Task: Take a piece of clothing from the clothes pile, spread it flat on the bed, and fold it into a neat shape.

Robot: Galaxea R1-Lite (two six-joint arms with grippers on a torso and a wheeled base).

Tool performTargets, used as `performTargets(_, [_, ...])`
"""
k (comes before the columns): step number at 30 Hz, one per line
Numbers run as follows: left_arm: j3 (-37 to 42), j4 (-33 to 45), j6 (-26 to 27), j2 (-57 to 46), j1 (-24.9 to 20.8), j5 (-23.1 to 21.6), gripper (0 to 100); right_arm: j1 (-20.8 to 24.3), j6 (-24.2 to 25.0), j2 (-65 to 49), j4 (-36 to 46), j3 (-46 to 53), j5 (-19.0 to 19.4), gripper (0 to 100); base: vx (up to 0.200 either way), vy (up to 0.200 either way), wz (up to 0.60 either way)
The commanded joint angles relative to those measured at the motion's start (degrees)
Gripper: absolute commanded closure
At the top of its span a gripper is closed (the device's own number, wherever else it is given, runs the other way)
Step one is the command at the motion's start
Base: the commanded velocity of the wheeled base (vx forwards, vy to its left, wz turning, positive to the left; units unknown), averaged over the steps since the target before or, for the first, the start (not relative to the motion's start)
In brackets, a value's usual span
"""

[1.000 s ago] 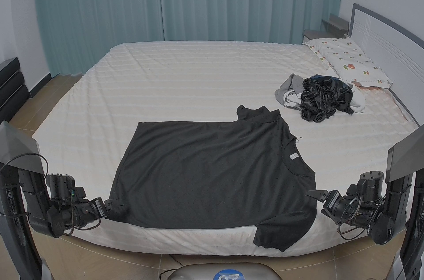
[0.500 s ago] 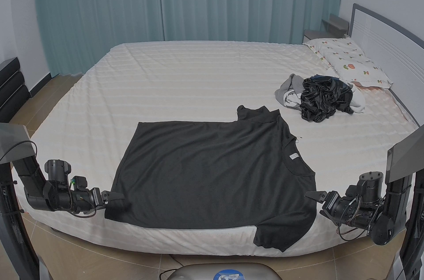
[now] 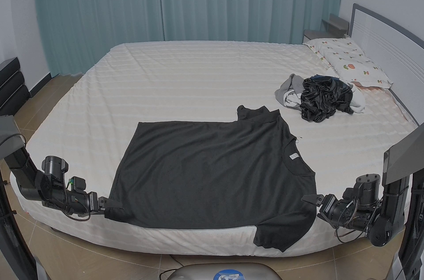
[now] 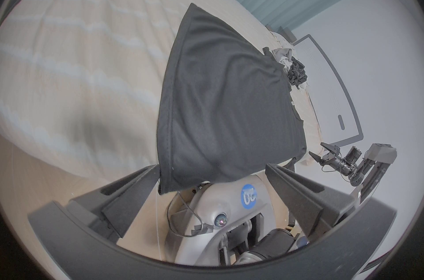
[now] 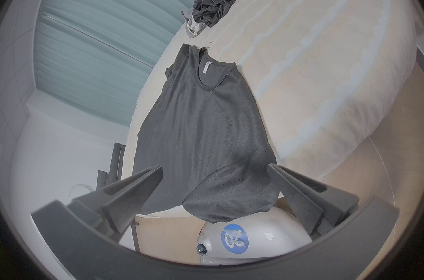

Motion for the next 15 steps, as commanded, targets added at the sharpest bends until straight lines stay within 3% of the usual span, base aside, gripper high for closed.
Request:
performTargets(1, [-3.81, 0.90, 1.07, 1.43, 0.33, 0.96, 0, 0.24, -0.09, 0.66, -0.67, -0.05, 0.06, 0, 0.000, 0.000, 0.00])
performTargets(4, [-5.30, 0.54, 1.51, 4.33, 0.42, 3.95, 0, 0.24, 0.00, 0.57, -0.67, -0.13, 0.06, 0, 0.000, 0.000, 0.00])
performTargets(15, [-5.21, 1.25, 2.65, 4.60, -0.55, 4.56, 0, 0.24, 0.00, 0.66, -0.67, -0.66, 0.06, 0, 0.000, 0.000, 0.00])
